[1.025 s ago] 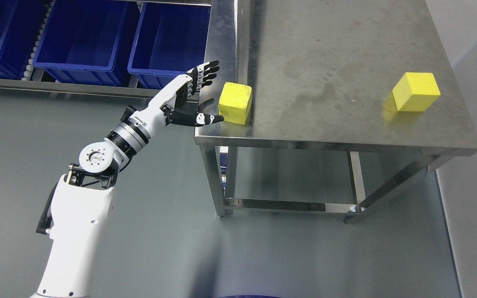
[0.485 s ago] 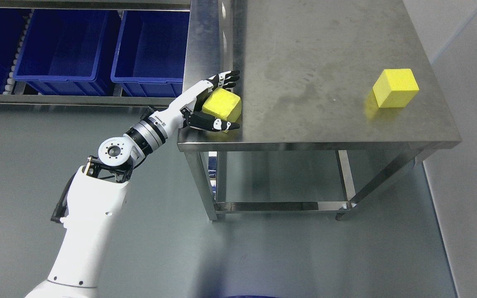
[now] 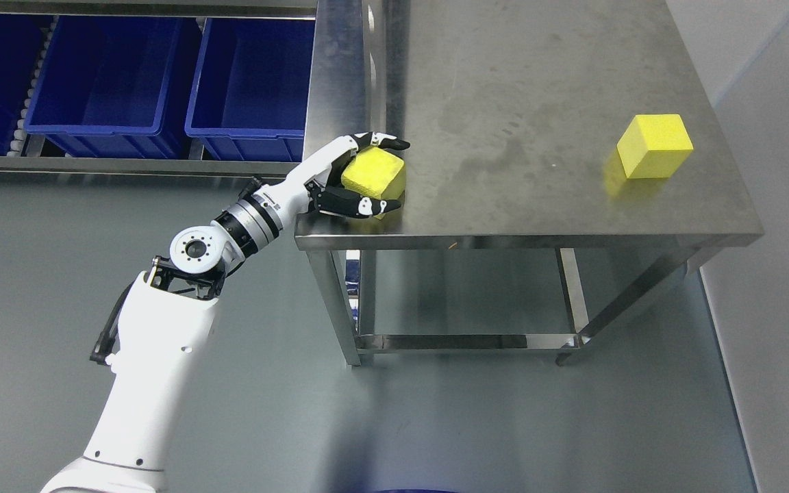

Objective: Move yellow foam block to right shelf middle
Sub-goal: 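Close the left hand fingers around the yellow foam cube, then lift the yellow cube off the table with the left hand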

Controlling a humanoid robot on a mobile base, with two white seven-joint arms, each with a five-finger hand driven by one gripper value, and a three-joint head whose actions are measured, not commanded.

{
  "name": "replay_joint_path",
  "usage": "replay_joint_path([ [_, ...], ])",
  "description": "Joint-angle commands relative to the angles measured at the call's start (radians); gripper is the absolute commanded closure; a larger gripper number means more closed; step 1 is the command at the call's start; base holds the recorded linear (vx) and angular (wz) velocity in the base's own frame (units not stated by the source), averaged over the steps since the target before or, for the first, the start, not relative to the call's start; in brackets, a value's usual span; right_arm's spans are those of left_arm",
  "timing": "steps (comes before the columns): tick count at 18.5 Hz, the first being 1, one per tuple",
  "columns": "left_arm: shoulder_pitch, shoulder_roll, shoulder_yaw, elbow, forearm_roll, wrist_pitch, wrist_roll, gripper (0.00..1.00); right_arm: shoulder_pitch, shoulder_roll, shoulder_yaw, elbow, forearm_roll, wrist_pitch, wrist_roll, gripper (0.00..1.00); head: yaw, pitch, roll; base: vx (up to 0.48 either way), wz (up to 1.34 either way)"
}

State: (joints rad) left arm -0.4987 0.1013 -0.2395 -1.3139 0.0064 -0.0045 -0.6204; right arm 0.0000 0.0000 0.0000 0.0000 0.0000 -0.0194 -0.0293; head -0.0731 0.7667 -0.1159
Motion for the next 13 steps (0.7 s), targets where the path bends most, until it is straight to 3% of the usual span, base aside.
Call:
replay_joint_path([
  [1, 0.005, -0.049, 0.071, 0.039, 0.017, -0.014, 0.001, 0.55, 0.023, -0.017, -0.012, -0.017, 0.003, -0.001, 0.0, 0.0, 0.0, 0.0, 0.0, 0.0, 0.0],
  [2, 0.005, -0.084, 0.107, 0.039, 0.03, -0.043, 0.001, 0.58, 0.023, -0.017, -0.012, -0.017, 0.003, -0.001, 0.0, 0.0, 0.0, 0.0, 0.0, 0.0, 0.0],
  [4, -0.003, -0.084, 0.167, 0.019, 0.096, -0.081, 0.002, 0.61, 0.025, -0.017, -0.012, -0.017, 0.003, -0.001, 0.0, 0.0, 0.0, 0.0, 0.0, 0.0, 0.0],
  [7, -0.018, -0.084, 0.166, -0.025, 0.333, -0.156, 0.045, 0.63, 0.025, -0.017, -0.012, -0.017, 0.003, -0.001, 0.0, 0.0, 0.0, 0.0, 0.0, 0.0, 0.0],
  [10, -0.015, -0.084, 0.184, -0.036, 0.417, -0.305, 0.192, 0.62, 0.023, -0.017, -0.012, -0.017, 0.003, -0.001, 0.0, 0.0, 0.0, 0.0, 0.0, 0.004, 0.07],
  [13, -0.001, -0.084, 0.233, -0.041, 0.422, -0.368, 0.31, 0.62, 0.023, -0.017, -0.012, -0.017, 0.003, -0.001, 0.0, 0.0, 0.0, 0.0, 0.0, -0.001, 0.11],
])
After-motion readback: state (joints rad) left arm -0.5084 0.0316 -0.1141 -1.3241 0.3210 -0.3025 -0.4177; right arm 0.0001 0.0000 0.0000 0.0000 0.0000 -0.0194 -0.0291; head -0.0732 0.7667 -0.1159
